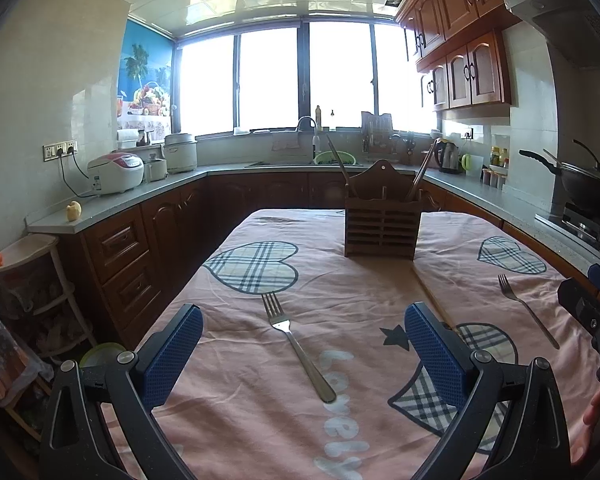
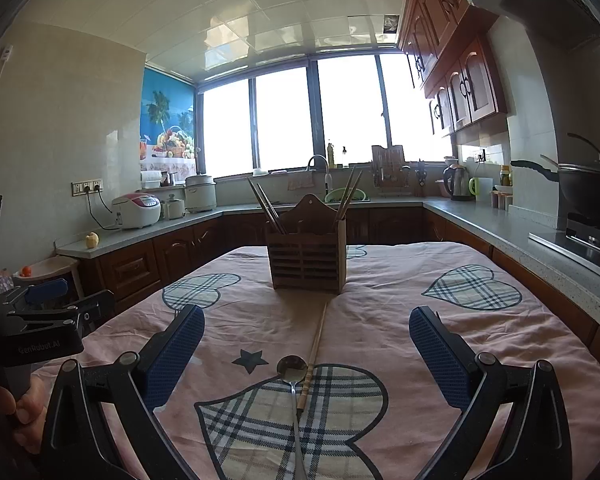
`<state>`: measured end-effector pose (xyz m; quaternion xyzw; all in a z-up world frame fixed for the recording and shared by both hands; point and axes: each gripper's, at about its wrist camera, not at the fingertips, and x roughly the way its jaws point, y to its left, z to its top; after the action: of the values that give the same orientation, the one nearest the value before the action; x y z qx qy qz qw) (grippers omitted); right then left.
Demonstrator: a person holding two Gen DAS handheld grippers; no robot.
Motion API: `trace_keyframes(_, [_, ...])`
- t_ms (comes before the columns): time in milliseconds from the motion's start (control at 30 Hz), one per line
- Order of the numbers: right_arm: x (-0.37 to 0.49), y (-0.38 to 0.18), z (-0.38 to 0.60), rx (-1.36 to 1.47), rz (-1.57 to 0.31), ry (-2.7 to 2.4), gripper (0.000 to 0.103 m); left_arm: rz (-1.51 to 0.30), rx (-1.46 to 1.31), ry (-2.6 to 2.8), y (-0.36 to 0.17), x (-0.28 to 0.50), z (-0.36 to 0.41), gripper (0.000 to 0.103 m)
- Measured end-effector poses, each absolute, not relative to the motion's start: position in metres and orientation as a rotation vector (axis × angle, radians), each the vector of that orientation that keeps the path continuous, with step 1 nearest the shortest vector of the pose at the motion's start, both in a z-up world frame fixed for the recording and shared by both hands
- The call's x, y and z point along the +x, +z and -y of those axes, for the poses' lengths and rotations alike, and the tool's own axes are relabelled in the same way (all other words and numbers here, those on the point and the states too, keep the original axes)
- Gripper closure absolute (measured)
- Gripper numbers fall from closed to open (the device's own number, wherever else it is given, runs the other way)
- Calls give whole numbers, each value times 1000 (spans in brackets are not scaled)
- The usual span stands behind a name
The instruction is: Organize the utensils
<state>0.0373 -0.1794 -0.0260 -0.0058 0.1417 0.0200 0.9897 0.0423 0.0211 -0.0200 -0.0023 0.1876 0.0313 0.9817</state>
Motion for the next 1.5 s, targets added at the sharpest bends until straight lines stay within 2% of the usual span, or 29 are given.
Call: trace_keyframes(1500, [46,-20,180,6,-308,50,0,-375,-35,44,-13,46,-14,1])
